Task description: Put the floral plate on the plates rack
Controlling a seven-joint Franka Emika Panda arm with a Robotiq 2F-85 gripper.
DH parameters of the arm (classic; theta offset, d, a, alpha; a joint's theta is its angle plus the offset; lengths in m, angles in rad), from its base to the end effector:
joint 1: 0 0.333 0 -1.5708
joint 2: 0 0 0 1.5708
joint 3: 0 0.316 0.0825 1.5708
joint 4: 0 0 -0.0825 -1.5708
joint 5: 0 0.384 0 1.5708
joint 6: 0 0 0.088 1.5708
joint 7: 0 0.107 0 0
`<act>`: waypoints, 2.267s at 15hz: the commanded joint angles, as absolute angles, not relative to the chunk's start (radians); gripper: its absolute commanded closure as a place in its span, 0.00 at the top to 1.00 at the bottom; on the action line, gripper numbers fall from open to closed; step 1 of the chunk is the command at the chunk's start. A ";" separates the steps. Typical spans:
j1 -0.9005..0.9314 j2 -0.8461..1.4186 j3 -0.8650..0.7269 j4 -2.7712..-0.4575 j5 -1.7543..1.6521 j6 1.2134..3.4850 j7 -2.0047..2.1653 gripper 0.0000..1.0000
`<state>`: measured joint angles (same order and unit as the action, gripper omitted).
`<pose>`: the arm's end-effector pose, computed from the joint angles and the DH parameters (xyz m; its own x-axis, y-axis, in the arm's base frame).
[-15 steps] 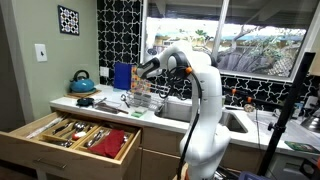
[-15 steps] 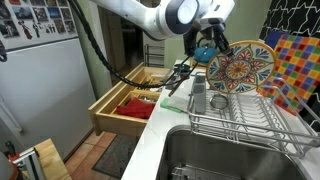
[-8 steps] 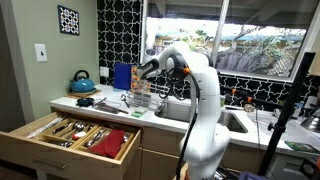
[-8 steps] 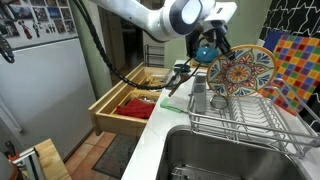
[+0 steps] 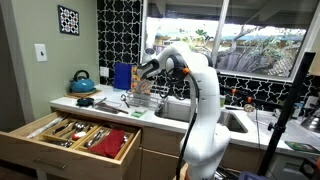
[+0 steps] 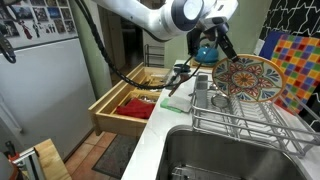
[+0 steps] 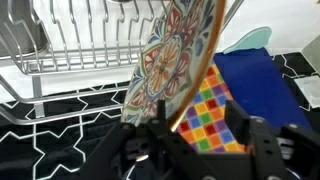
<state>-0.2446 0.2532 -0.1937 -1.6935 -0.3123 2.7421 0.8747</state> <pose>0.6294 -0.2659 0.5425 0.2575 -0.6878 0.6787 -0.7623 -0.5763 -0.2947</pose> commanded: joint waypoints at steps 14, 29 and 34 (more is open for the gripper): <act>-0.221 0.210 -0.216 -1.702 -0.408 2.693 0.917 1.00; -0.207 0.072 -0.225 -1.775 -0.557 2.529 1.037 1.00; -0.228 -0.090 -0.243 -1.931 -0.634 2.577 1.039 1.00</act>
<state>-0.2265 0.0372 -0.2211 -1.7877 -0.5752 2.5439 1.0124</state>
